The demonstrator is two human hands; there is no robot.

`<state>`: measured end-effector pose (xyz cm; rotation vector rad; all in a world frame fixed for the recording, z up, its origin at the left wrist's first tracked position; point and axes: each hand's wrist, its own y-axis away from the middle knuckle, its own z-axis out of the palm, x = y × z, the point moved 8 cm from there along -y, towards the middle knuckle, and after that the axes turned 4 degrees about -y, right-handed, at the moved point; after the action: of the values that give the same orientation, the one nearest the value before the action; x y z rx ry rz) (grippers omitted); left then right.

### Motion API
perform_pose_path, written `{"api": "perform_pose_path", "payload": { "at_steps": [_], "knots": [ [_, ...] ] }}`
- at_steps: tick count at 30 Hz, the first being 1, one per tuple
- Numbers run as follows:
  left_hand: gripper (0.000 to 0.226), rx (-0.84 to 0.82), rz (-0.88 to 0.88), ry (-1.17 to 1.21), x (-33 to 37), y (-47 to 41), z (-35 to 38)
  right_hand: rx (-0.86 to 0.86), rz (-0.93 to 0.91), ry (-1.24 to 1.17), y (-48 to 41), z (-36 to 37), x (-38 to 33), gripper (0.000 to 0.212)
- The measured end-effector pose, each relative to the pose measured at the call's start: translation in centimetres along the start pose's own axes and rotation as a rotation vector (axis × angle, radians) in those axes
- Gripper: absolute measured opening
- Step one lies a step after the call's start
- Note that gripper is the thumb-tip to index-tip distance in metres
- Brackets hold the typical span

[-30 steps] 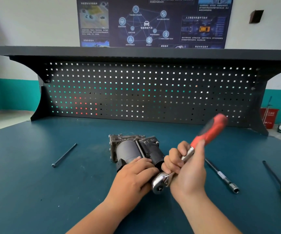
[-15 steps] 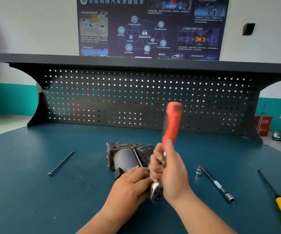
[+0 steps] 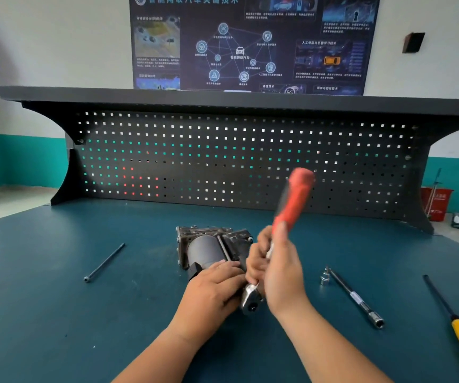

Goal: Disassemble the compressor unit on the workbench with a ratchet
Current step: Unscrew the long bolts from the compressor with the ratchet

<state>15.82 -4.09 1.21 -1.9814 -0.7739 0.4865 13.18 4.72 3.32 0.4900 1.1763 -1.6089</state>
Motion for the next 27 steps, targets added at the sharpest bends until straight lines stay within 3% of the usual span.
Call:
{"api": "perform_pose_path", "payload": {
  "at_steps": [4, 6, 8, 10, 15, 17, 21, 27],
  "knots": [
    [0.019, 0.028, -0.024, -0.007, -0.3, 0.0, -0.7, -0.383, -0.184, 0.502, 0.8, 4.8, 0.1, 0.037],
    [0.022, 0.063, -0.066, 0.012, -0.7, 1.0, -0.3, -0.471, -0.254, 0.671, 1.3, 5.6, 0.5, 0.037],
    [0.013, 0.01, 0.03, 0.018, 0.0, 0.5, -0.1, -0.421, -0.271, 0.61, 1.5, 5.1, 0.2, 0.037],
    [0.017, -0.01, 0.111, 0.001, 0.7, -0.1, -0.2, -0.256, -0.181, 0.379, 1.0, 3.2, -0.2, 0.043],
    [0.023, -0.063, 0.067, 0.006, 0.2, 0.2, 0.5, 0.419, 0.117, -0.351, 0.7, -4.5, 2.0, 0.053],
    [0.024, -0.018, 0.077, -0.022, 0.3, 0.2, 0.3, 0.583, 0.187, -0.517, 1.1, -6.0, 3.4, 0.052],
    [0.025, 0.008, 0.075, -0.06, 0.4, 0.1, 0.1, 0.578, 0.183, -0.544, 0.8, -5.8, 3.5, 0.053],
    [0.024, 0.022, 0.069, -0.058, 0.4, 0.1, -0.3, 0.211, 0.126, -0.218, -0.6, -2.8, 0.7, 0.044]
  ]
}}
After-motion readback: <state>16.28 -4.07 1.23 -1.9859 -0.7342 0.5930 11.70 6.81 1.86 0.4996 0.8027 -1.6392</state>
